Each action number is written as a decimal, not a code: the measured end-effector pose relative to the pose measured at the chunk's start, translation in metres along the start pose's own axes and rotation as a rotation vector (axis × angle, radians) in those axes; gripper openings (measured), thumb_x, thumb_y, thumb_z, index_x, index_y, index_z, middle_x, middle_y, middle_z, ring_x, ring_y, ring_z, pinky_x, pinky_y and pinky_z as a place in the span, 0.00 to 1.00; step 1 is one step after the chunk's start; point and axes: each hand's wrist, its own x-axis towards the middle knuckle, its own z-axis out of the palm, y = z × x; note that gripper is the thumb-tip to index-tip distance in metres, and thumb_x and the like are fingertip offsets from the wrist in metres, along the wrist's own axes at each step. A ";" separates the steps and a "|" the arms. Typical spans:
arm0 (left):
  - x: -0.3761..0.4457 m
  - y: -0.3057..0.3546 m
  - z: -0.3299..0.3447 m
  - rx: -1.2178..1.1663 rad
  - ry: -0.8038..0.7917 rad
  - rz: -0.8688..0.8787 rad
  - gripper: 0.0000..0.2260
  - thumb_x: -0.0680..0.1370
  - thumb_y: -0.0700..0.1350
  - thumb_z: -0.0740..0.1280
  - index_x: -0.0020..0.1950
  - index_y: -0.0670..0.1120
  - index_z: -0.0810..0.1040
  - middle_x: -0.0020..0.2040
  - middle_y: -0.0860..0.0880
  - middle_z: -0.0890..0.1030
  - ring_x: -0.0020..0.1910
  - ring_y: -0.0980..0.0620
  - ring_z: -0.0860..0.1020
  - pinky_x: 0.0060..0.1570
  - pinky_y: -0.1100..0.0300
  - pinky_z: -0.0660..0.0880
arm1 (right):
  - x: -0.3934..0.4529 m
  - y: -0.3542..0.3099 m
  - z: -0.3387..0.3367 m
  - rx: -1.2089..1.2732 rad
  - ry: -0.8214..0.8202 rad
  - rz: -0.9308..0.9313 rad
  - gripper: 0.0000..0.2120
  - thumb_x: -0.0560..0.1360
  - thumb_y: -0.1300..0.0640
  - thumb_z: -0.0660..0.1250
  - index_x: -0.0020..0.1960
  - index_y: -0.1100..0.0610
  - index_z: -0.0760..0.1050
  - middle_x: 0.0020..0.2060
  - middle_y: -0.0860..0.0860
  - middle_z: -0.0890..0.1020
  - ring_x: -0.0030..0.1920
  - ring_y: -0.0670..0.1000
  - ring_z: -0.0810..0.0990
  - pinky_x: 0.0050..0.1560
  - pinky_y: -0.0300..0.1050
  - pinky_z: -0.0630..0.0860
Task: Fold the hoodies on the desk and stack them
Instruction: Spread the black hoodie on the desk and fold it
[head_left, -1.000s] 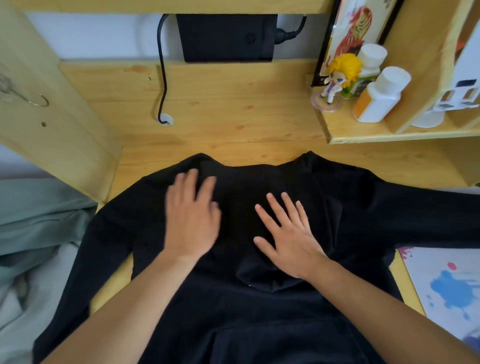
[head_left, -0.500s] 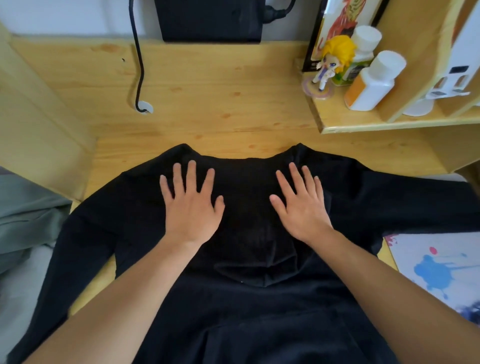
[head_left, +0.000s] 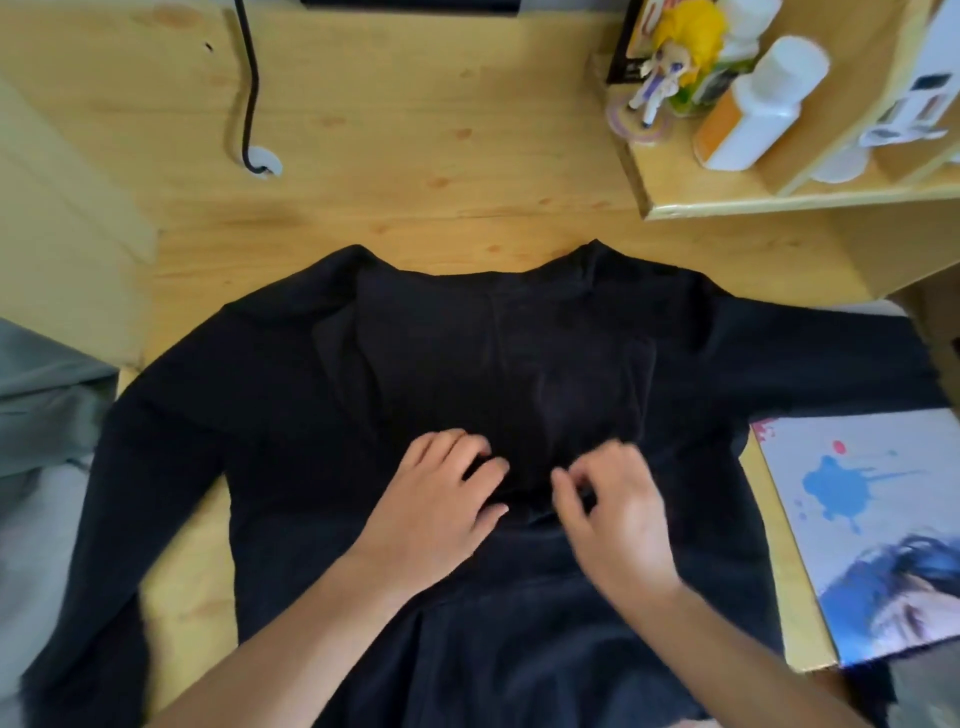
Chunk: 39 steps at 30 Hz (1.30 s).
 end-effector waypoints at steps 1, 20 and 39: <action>0.001 0.000 0.002 -0.051 0.037 -0.026 0.12 0.79 0.53 0.67 0.57 0.49 0.81 0.57 0.51 0.78 0.59 0.48 0.76 0.60 0.49 0.73 | -0.016 -0.003 0.006 -0.012 -0.033 0.031 0.10 0.76 0.54 0.71 0.39 0.55 0.74 0.36 0.45 0.72 0.40 0.50 0.71 0.41 0.47 0.74; 0.041 -0.007 -0.022 -0.383 -0.354 -0.397 0.23 0.84 0.57 0.57 0.80 0.61 0.61 0.65 0.55 0.67 0.61 0.51 0.70 0.67 0.53 0.68 | -0.088 -0.018 0.008 -0.069 -0.056 0.087 0.05 0.72 0.59 0.70 0.38 0.57 0.77 0.53 0.51 0.77 0.51 0.54 0.74 0.51 0.53 0.75; 0.023 0.068 -0.017 0.106 -0.598 -0.473 0.41 0.78 0.71 0.54 0.83 0.55 0.41 0.83 0.43 0.37 0.81 0.37 0.38 0.77 0.32 0.46 | -0.020 0.064 -0.080 0.046 -0.217 0.635 0.23 0.82 0.49 0.63 0.75 0.54 0.67 0.73 0.53 0.69 0.73 0.54 0.66 0.74 0.50 0.63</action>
